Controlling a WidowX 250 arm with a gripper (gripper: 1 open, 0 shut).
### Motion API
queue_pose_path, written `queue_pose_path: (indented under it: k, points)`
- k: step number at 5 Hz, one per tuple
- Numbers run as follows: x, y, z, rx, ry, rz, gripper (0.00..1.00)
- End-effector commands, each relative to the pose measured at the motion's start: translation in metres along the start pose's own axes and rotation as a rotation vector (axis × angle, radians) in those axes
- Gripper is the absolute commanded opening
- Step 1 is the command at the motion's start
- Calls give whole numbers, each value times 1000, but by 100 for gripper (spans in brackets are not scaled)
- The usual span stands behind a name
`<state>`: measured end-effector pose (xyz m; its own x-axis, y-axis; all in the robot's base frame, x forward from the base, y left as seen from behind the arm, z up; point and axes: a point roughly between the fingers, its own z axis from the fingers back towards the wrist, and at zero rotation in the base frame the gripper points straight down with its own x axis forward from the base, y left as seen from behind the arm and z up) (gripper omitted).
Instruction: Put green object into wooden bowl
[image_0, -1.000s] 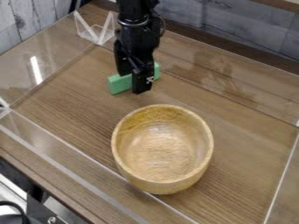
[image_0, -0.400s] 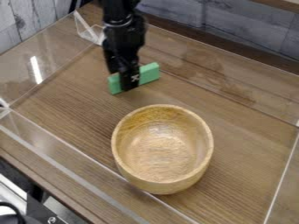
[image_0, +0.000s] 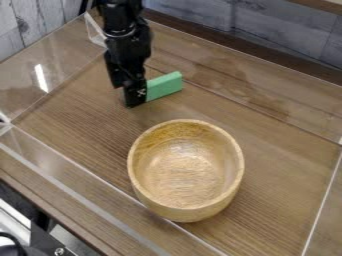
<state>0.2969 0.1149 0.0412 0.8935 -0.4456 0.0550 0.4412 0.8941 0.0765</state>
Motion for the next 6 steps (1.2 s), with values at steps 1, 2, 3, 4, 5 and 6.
queue_pose_path:
  k: [1,2,3,4,5,6]
  points:
    - [12,-2,29,64,-63,-22,100]
    - [18,-7,16,70,-71,-43,100]
    - [22,-8,1,73,-72,-47,100]
    - [24,-9,-8,76,-77,-46,0]
    - [28,-10,2,89,-82,28,0]
    - [32,-12,17,103,-94,103,0]
